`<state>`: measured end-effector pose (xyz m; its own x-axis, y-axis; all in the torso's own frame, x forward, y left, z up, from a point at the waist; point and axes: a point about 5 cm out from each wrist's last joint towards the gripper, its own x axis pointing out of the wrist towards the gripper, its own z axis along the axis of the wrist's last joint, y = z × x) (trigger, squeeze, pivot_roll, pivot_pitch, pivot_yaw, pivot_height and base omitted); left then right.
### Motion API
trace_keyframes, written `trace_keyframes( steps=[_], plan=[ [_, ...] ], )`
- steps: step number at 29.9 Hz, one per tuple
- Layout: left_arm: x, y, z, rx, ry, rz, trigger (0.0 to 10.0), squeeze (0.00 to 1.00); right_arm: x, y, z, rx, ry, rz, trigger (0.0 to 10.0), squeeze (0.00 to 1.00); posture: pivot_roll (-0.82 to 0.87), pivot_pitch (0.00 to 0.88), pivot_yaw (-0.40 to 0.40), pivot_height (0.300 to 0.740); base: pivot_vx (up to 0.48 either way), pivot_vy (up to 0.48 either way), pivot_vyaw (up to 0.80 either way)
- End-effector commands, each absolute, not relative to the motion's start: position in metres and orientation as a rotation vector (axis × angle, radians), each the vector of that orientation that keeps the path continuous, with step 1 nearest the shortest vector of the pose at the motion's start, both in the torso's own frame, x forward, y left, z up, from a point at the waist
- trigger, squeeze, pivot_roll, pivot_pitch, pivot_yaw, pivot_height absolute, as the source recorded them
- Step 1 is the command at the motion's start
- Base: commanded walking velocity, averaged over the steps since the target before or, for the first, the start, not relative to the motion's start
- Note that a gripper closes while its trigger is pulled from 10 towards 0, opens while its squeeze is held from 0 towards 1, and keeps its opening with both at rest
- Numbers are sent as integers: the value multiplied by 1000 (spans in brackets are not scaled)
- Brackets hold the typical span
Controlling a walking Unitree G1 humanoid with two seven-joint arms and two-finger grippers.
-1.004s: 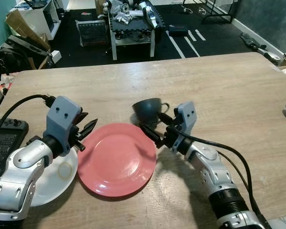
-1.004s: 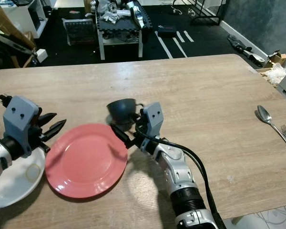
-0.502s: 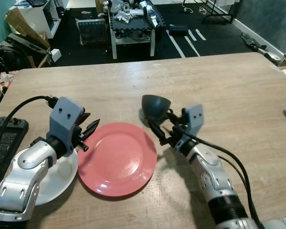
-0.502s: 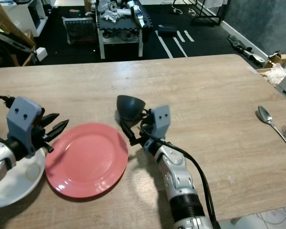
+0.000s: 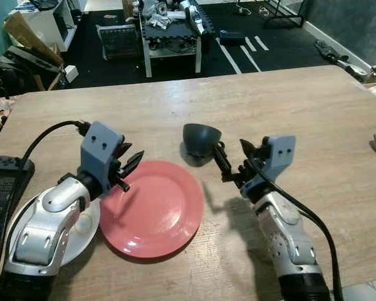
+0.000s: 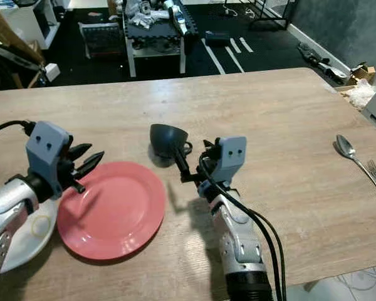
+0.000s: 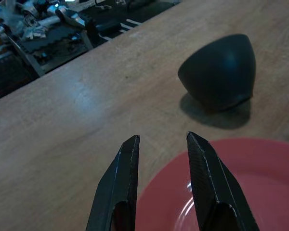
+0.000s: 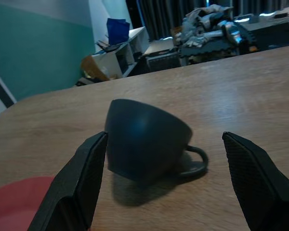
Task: Setting the table
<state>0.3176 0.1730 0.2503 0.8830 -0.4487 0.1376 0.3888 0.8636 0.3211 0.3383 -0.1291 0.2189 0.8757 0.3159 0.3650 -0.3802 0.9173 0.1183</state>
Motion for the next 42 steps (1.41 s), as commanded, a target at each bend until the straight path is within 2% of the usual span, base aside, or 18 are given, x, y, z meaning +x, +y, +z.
trace_keyframes(
  steps=[1,12,22,30,42],
  plan=[
    [318,173,247,290,-209,-437,10000,0,335,-131,217,197,-335,353,10000,0,12,168,126,740,0,0,0],
    [322,175,247,285,-223,-412,10000,0,334,-133,218,198,-328,325,10000,0,27,139,118,740,0,0,0],
    [326,175,240,279,-227,-333,10000,0,324,-167,210,136,-306,227,10000,0,40,102,113,740,0,0,0],
    [329,176,244,264,-255,-270,10000,0,323,-178,215,119,-320,195,10000,0,57,84,108,740,0,0,0],
    [334,166,255,255,-300,-282,10000,0,320,-184,215,144,-334,140,10000,0,101,63,121,740,0,0,0]
  ],
)
